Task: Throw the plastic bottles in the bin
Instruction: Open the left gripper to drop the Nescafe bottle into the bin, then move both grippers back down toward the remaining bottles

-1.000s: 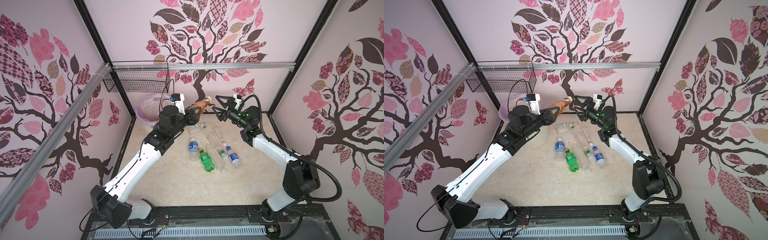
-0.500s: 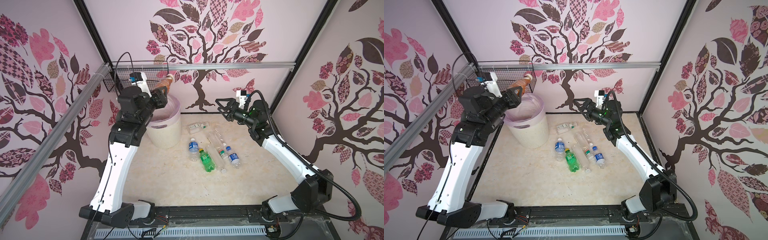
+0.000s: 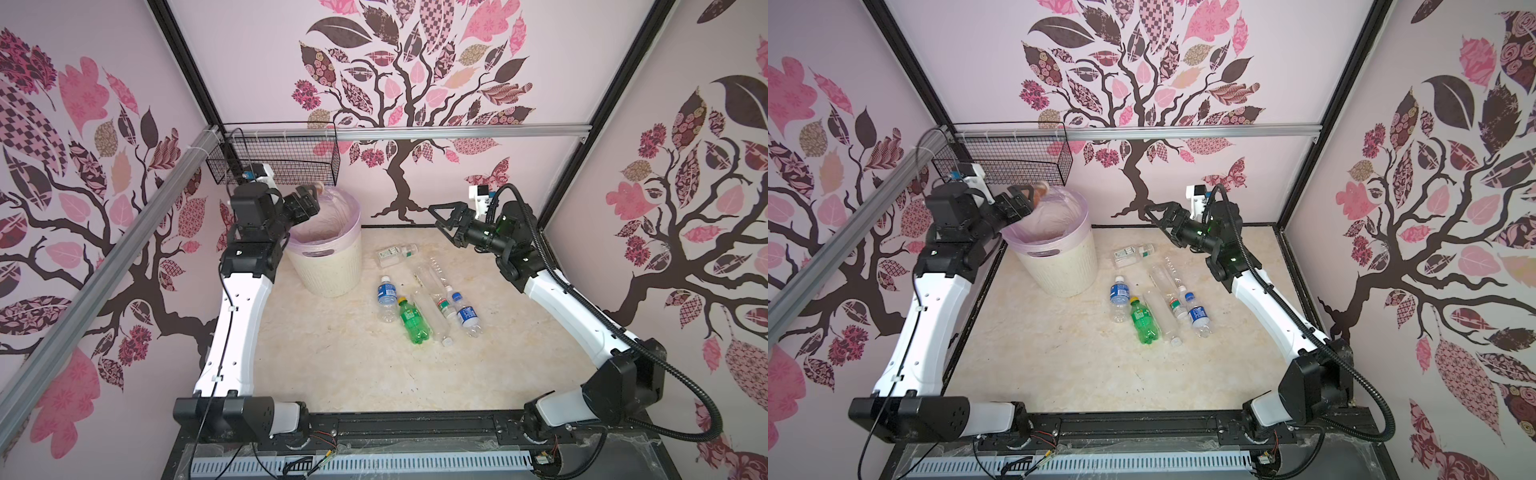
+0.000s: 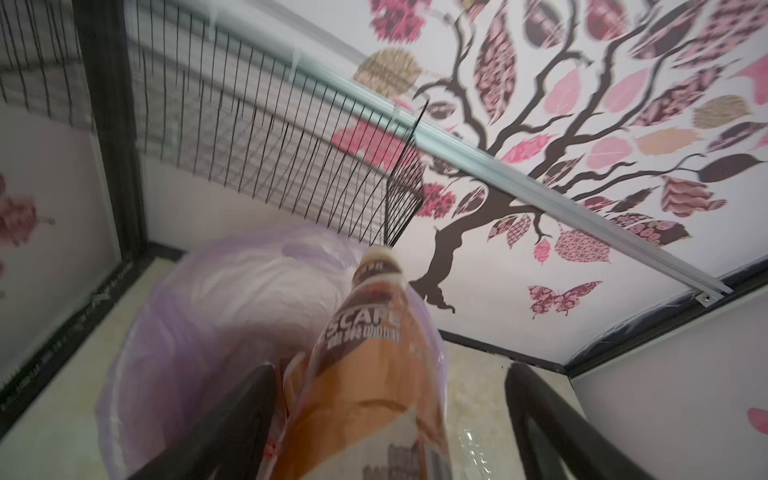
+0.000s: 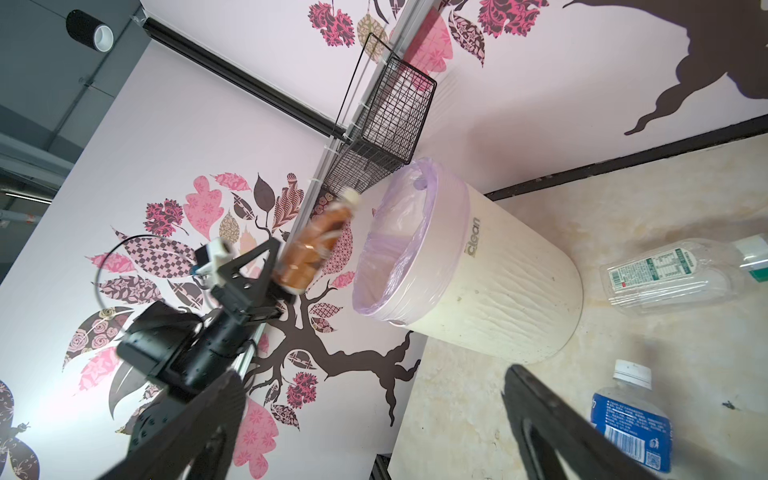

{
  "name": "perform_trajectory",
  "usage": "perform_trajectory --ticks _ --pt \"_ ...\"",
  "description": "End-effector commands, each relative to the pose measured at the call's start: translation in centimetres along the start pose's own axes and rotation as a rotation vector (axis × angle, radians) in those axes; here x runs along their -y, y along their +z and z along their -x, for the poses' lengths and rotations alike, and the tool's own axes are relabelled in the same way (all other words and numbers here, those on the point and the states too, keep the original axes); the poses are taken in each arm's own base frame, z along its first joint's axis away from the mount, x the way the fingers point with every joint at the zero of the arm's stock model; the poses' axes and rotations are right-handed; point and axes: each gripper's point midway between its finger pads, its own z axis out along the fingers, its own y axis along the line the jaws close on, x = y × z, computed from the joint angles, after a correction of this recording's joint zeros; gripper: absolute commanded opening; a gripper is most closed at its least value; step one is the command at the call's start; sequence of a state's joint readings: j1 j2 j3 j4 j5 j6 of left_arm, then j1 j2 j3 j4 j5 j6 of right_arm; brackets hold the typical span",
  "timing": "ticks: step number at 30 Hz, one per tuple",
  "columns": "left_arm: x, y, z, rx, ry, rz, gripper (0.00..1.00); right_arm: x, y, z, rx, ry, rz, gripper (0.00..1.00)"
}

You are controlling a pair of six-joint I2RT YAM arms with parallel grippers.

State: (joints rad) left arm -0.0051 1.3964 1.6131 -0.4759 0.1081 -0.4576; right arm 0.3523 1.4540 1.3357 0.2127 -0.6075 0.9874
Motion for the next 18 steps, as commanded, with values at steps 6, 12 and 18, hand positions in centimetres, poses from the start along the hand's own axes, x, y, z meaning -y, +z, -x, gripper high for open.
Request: perform_trajectory --ticks 6,12,18 --pt "3.6 -4.0 2.5 0.074 -0.030 -0.148 0.98 -1.5 -0.6 0.1 0.002 -0.045 0.031 1.00" --pt "7.1 -6.5 1.9 0.072 0.040 -0.223 0.98 -0.8 -0.6 -0.1 -0.002 -0.041 0.010 1.00" --pt "10.3 -6.3 -2.6 -0.046 0.065 -0.302 0.98 1.6 -1.5 -0.6 0.006 -0.089 -0.112 1.00"
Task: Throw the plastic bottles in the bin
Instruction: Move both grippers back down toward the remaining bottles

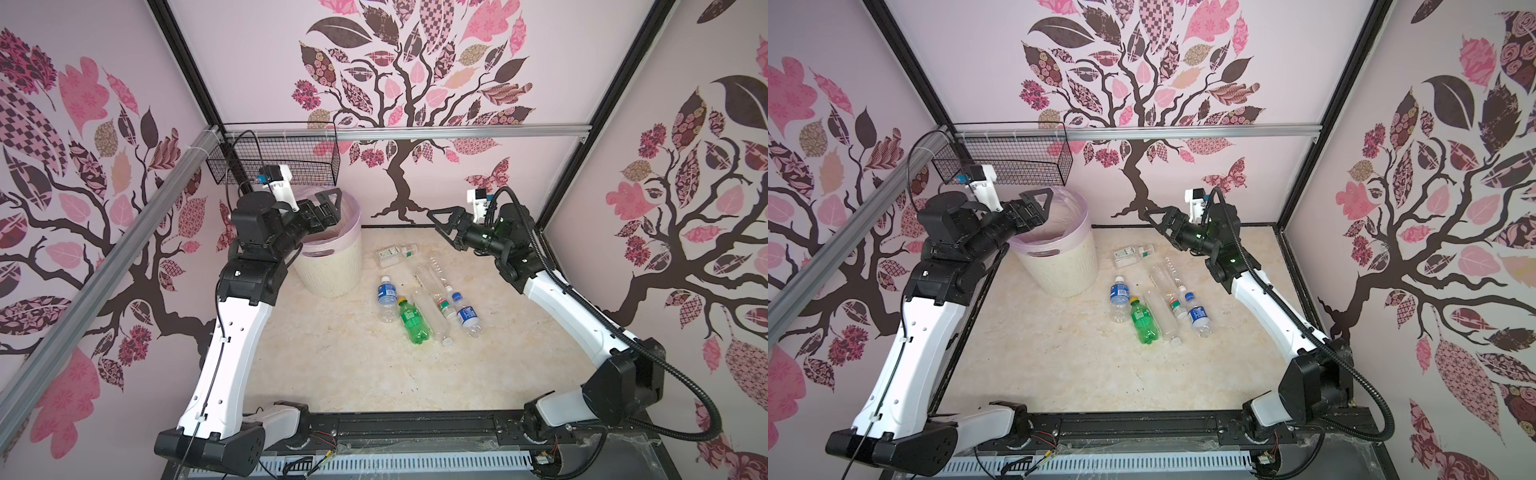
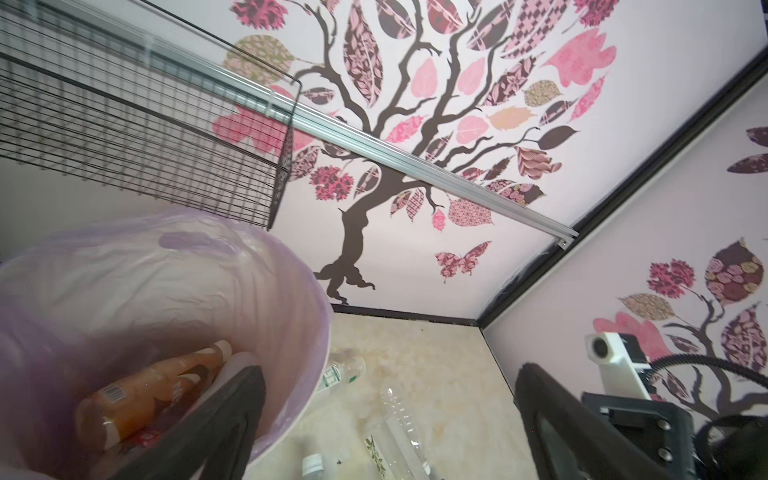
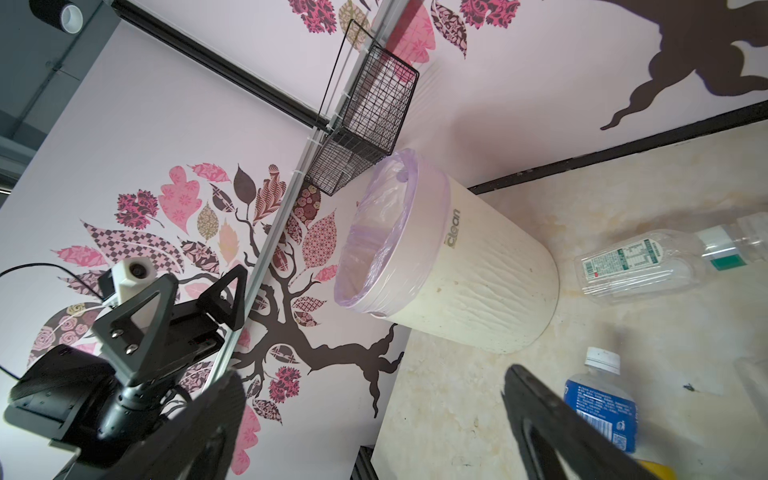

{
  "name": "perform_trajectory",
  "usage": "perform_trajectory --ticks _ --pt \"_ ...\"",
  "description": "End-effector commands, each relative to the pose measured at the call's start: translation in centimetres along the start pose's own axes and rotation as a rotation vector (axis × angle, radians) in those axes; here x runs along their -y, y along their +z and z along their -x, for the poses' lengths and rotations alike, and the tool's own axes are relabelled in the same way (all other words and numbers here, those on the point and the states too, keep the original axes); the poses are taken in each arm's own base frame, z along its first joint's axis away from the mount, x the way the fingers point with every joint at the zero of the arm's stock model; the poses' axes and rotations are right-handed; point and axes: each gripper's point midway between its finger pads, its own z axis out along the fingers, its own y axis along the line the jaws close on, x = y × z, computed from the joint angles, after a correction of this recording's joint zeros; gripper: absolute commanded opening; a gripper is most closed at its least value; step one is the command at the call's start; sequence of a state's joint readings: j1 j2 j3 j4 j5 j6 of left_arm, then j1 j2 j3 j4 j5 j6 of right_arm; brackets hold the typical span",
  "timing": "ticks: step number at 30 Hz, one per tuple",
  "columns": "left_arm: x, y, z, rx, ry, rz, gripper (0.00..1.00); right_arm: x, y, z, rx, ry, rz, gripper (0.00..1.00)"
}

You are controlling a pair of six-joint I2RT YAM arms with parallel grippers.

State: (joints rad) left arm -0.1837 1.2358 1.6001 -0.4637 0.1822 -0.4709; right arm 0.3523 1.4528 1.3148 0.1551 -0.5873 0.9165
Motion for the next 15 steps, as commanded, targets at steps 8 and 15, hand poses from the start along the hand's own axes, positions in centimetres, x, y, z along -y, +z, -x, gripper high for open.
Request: perform_trajectory --ticks 8,15 --pt "6.1 3.1 -13.2 -0.321 0.081 -0.126 0.98 4.4 -4.2 -2.2 0.013 -0.157 -0.262 0.99" --pt "7.6 2.9 -23.2 -0.589 -0.011 -0.191 0.98 12.4 -9.9 -4.9 0.053 -0.224 -0.624 1.00"
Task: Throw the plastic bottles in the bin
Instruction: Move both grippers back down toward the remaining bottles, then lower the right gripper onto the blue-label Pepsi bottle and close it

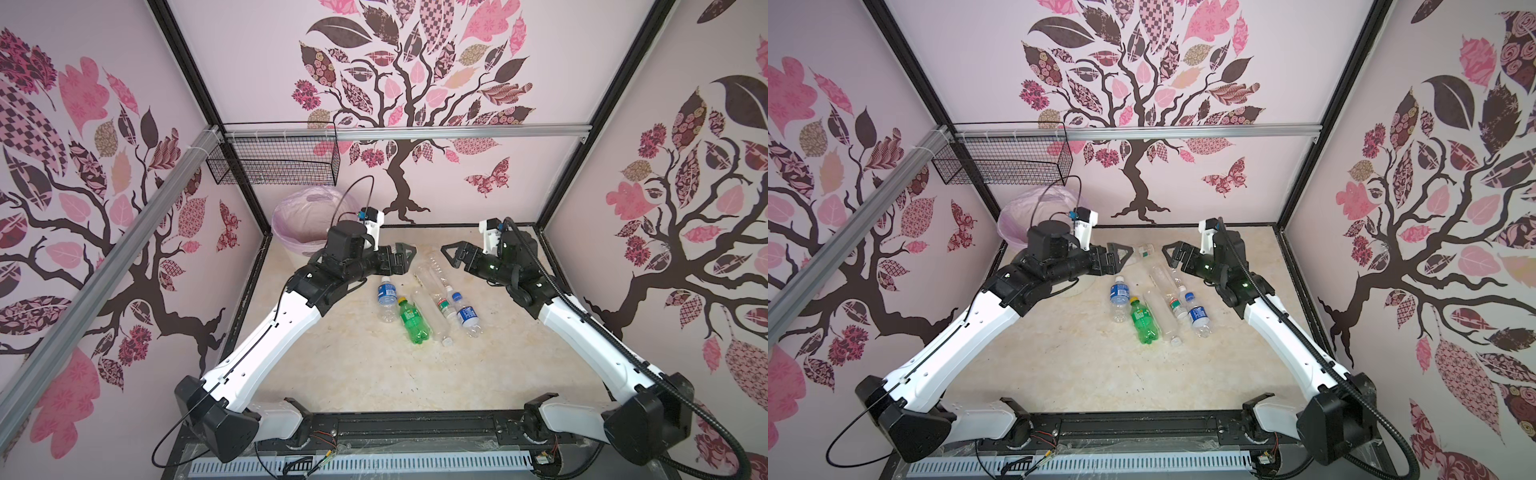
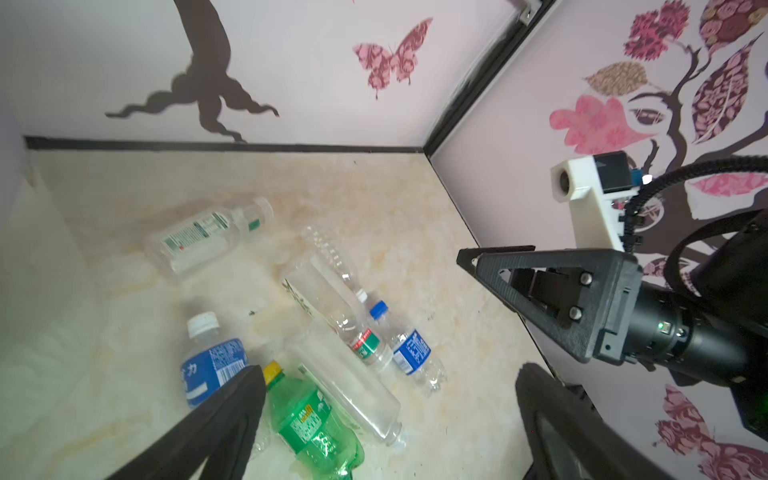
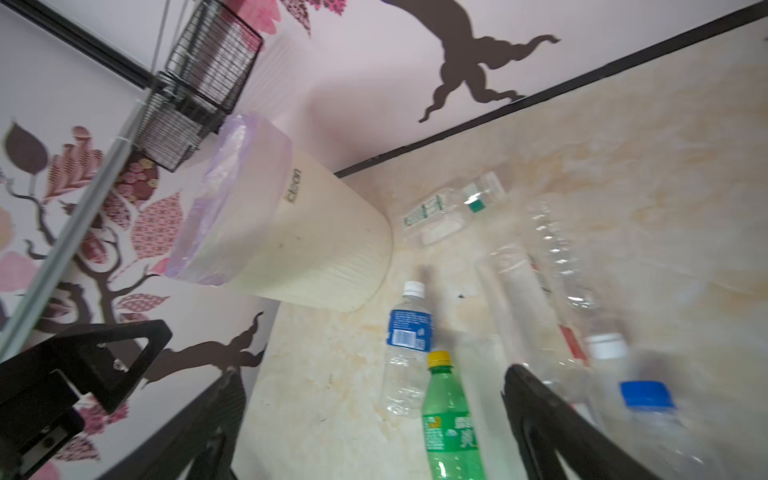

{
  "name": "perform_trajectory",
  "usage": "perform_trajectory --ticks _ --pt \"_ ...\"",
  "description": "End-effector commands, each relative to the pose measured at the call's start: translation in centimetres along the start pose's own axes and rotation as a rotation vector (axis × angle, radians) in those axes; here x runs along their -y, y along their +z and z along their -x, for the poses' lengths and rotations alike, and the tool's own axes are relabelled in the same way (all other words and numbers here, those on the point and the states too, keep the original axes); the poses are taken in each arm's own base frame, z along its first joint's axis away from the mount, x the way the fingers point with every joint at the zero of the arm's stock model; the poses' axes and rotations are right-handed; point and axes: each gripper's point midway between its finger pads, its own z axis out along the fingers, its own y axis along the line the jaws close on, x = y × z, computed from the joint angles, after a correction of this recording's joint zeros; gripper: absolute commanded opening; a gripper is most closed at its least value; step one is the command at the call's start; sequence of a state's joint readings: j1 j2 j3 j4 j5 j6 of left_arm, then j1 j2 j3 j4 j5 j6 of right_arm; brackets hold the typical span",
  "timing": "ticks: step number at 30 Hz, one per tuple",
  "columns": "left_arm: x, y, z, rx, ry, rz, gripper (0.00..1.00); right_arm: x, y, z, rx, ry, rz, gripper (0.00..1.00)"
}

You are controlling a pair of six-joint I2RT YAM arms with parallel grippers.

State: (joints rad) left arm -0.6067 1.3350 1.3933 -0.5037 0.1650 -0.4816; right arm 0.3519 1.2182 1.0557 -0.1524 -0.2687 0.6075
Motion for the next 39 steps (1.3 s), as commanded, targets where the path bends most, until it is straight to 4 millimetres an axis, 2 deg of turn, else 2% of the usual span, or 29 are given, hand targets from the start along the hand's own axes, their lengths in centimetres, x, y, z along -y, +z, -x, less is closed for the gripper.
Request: perform_trajectory --ticks 1,4,8,15,19,27,34,39 --pt "-0.6 1.4 -4.0 -0.108 -0.074 -0.021 0.98 5.4 -1.7 -1.8 0.022 -0.051 -0.229 1.00" --pt "-0.3 1.8 -6.3 -0.150 -0.110 -0.072 0.98 8.5 -1.9 -4.3 -0.009 -0.048 -0.319 0.99" --pt "-0.8 2.0 -8.5 -0.190 -0.137 -0.086 0.98 11.7 -1.8 -7.6 -0.066 -0.039 -0.393 1.00" --pt "-1.6 2.9 -11.9 -0.316 -0.149 -0.084 0.98 15.7 -1.5 -11.8 -0.149 -0.027 -0.480 0.99" --pt "-1.3 2.8 -12.8 -0.347 -0.173 -0.109 0.98 17.0 -1.6 -13.3 -0.175 -0.025 -0.514 0.96" --pt "-2.5 2.0 -14.9 -0.399 -0.167 -0.073 0.98 17.4 -1.6 -14.3 -0.184 -0.004 -0.500 0.88" --pt "-2.2 1.6 -14.5 -0.378 -0.181 -0.081 0.98 17.6 -2.0 -14.7 -0.262 -0.050 -0.542 0.84" --pt "-1.7 1.8 -14.1 -0.384 -0.192 -0.100 0.98 18.2 -1.7 -15.9 -0.324 -0.079 -0.547 0.82"
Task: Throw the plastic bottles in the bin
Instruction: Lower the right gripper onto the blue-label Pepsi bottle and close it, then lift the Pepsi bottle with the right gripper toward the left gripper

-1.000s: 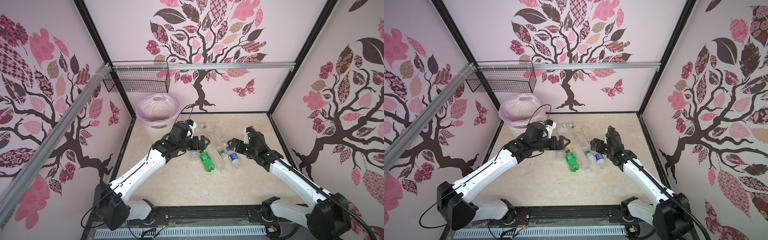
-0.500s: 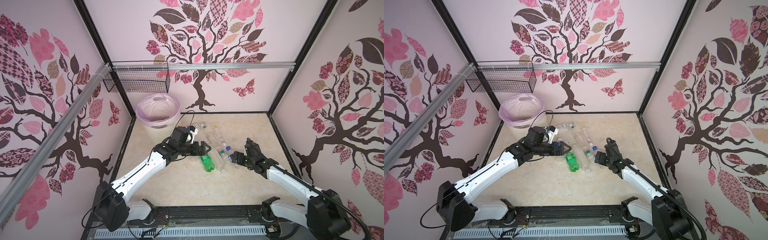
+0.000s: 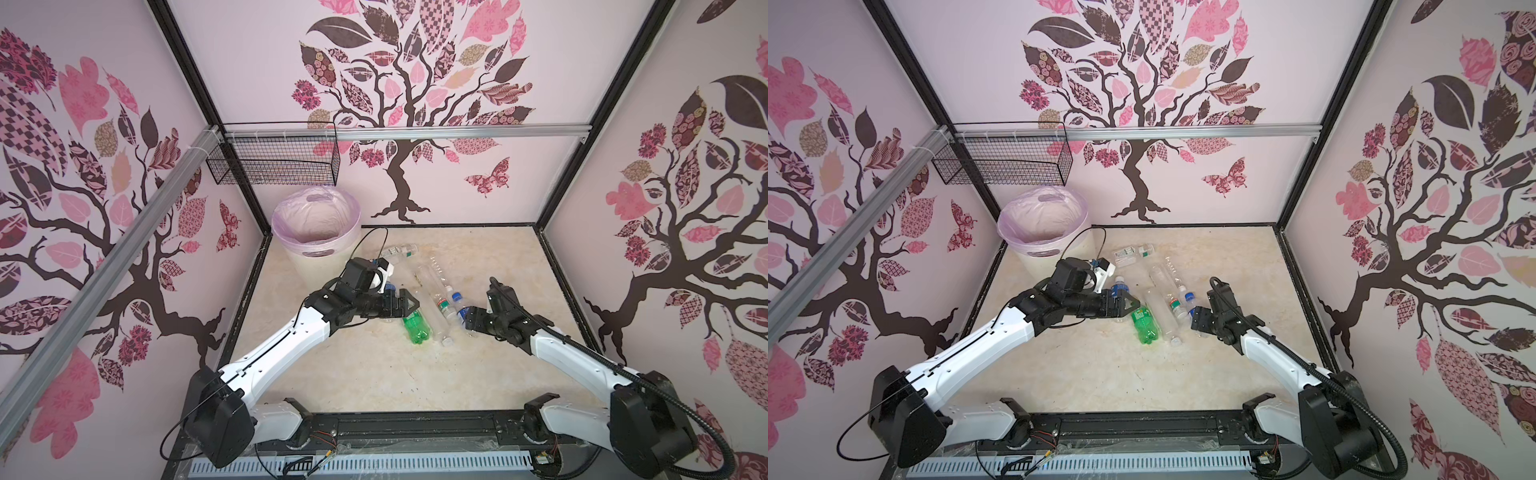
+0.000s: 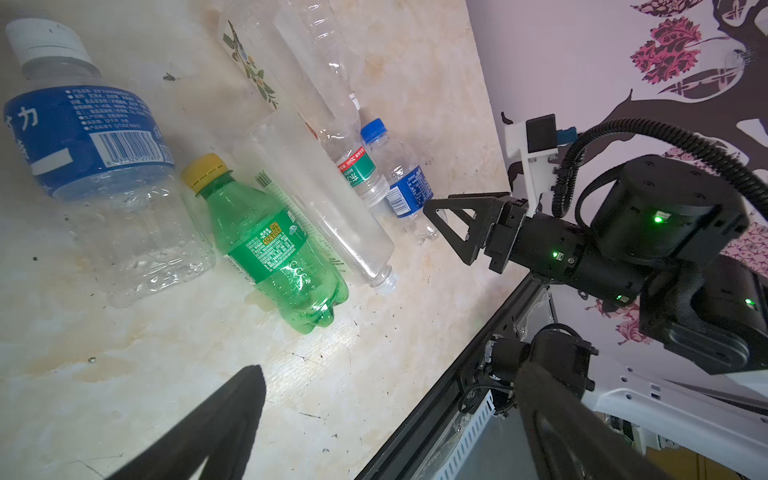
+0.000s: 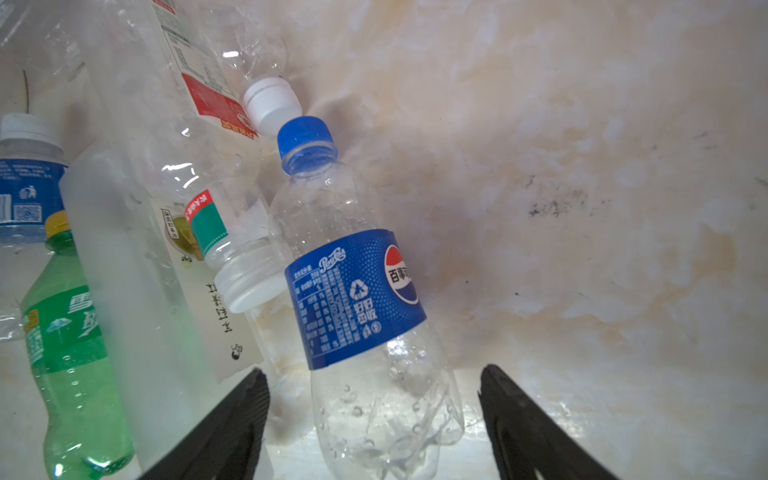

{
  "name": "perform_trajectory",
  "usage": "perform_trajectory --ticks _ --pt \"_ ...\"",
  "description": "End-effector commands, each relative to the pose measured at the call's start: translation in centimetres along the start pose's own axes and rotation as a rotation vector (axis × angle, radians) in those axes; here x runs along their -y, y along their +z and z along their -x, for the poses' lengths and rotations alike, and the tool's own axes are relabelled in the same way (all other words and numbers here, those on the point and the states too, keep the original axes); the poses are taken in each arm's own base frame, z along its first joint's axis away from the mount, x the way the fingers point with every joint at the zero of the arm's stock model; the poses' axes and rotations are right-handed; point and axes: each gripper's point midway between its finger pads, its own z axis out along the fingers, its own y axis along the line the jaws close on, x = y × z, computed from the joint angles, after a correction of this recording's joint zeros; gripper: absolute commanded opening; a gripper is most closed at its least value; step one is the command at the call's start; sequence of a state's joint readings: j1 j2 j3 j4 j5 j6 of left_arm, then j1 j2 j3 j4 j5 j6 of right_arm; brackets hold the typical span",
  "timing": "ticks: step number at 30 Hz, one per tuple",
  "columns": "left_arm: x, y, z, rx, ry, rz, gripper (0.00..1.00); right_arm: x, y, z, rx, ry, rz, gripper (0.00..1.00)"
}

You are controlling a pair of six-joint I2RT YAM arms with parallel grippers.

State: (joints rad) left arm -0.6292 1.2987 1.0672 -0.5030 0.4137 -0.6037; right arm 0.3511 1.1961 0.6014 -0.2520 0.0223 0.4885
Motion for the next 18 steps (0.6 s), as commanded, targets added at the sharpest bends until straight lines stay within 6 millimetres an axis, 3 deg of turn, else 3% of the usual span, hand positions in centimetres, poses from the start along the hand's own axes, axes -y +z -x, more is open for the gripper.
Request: perform_trajectory --ticks 1,15,18 --pt "0.2 0.0 -0.1 0.000 0.003 -0.009 0.98 0.3 0.3 -0.5 -0.042 -0.046 -0.022 0.82" --pt "-0.2 0.7 1.2 0.005 -0.014 0.013 0.98 0.2 3.0 -0.9 -0.101 -0.107 -0.040 0.78" --pt "-0.7 0.7 1.2 0.008 -0.019 0.028 0.98 0.0 3.4 -1.0 -0.121 -0.109 -0.038 0.68"
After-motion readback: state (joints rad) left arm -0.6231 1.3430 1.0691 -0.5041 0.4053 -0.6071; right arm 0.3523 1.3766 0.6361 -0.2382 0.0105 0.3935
